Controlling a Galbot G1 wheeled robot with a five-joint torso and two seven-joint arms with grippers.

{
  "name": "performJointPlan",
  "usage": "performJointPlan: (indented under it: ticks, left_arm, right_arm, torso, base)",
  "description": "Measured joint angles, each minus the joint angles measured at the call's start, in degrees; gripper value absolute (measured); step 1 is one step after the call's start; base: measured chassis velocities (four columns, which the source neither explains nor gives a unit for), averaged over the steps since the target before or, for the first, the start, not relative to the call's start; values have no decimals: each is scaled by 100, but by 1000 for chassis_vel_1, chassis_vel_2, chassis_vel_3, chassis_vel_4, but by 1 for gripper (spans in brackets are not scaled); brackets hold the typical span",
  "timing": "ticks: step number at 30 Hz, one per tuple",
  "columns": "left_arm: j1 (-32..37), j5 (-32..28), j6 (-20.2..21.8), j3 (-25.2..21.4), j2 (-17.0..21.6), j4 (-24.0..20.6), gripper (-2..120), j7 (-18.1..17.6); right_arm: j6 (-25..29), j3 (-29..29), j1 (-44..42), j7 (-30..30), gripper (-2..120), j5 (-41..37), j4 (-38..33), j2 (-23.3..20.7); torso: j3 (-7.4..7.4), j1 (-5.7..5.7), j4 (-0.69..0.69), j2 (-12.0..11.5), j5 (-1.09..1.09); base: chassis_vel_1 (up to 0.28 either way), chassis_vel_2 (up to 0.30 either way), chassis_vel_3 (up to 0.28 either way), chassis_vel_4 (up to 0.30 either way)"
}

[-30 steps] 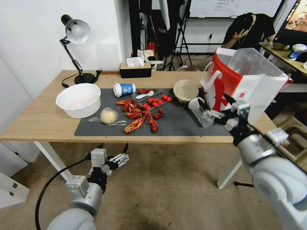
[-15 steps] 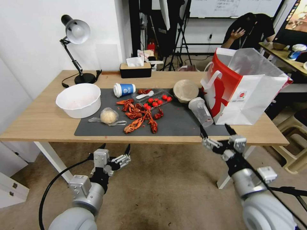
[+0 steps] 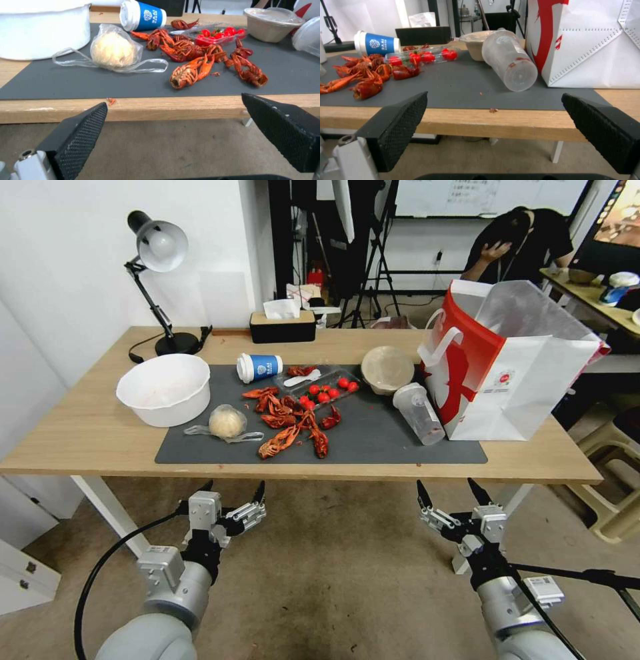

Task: Pick up the trash from the table and place it into the takeout bag.

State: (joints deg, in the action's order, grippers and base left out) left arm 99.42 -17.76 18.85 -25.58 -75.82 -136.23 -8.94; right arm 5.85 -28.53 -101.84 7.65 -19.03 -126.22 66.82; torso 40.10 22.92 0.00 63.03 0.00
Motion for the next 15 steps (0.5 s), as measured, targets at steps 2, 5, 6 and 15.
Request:
performJointPlan:
  ticks: [2, 5, 6, 15]
  left_arm:
    - [1, 2, -2, 1, -2, 3, 100, -6]
    - [-2, 3, -5, 1, -5, 5, 100, -15]
    - [-2, 5, -6, 1, -6, 5, 100, -17]
    - [9, 17, -19, -7, 7, -9, 100, -20]
  right_arm:
    - [-4, 2, 1, 0, 100, 8, 7, -5]
    - [-15, 0, 10, 0, 100, 9, 7, -19]
    - [-34, 0, 17, 2, 100, 8, 0, -34]
    - [-710, -3, 827, 162, 100, -528, -169, -668]
  torso:
    - [0, 0, 0, 0, 1]
    - [0, 0, 0, 0, 0]
    - [0, 0, -1, 0, 1]
    - [0, 0, 0, 0, 1]
  base:
    - [0, 0, 0, 0]
    - [0, 0, 0, 0]
    - [0, 0, 0, 0]
    - [0, 0, 0, 0]
